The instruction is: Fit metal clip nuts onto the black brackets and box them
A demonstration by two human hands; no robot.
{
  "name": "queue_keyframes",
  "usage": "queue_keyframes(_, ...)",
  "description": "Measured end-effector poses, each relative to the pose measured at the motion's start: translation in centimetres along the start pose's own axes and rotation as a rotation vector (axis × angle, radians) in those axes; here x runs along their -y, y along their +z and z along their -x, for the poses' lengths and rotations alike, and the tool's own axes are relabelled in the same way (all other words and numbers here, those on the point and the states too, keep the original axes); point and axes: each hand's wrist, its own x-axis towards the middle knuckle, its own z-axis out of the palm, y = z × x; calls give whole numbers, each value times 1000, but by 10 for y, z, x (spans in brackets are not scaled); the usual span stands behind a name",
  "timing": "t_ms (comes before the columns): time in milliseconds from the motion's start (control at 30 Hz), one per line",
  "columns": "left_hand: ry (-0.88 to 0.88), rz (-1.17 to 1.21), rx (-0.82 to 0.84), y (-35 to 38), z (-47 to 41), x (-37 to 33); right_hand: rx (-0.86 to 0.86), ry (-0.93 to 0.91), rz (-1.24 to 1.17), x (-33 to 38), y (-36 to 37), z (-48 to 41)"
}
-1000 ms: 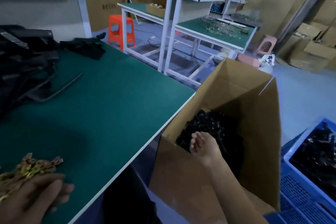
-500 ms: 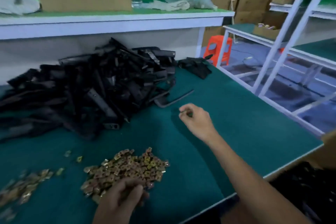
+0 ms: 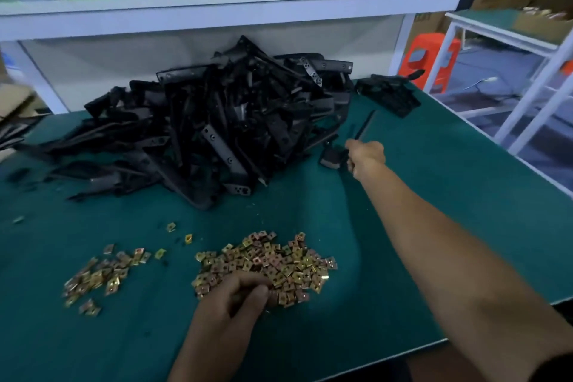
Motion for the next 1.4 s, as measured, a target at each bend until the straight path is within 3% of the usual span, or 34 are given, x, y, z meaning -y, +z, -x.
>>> queue_keyframes(133, 214, -329, -119, 7, -17, -6, -7, -72, 148, -13, -38, 14)
queue_keyframes(300, 459, -706, -190, 36, -67, -9, 137, -53, -86, -44, -93, 65)
queue_keyframes(500, 397, -905, -72, 61, -107, -16, 315, -61, -385, -98, -125, 165)
queue_keyframes(700, 320, -606, -28, 55, -95, -24, 350, -105, -473, -127, -123, 222)
queue_keyframes(867, 238, -354, -62, 36, -66, -15, 513, -147, -472, -132, -106, 243)
queue_keyframes(1133, 76, 375, 54, 22, -17, 0, 542, -132, -564, -144, -92, 241)
queue_keyframes(1400, 11, 601, 126, 36, 3, 6, 600, -167, -537, -147, -93, 239)
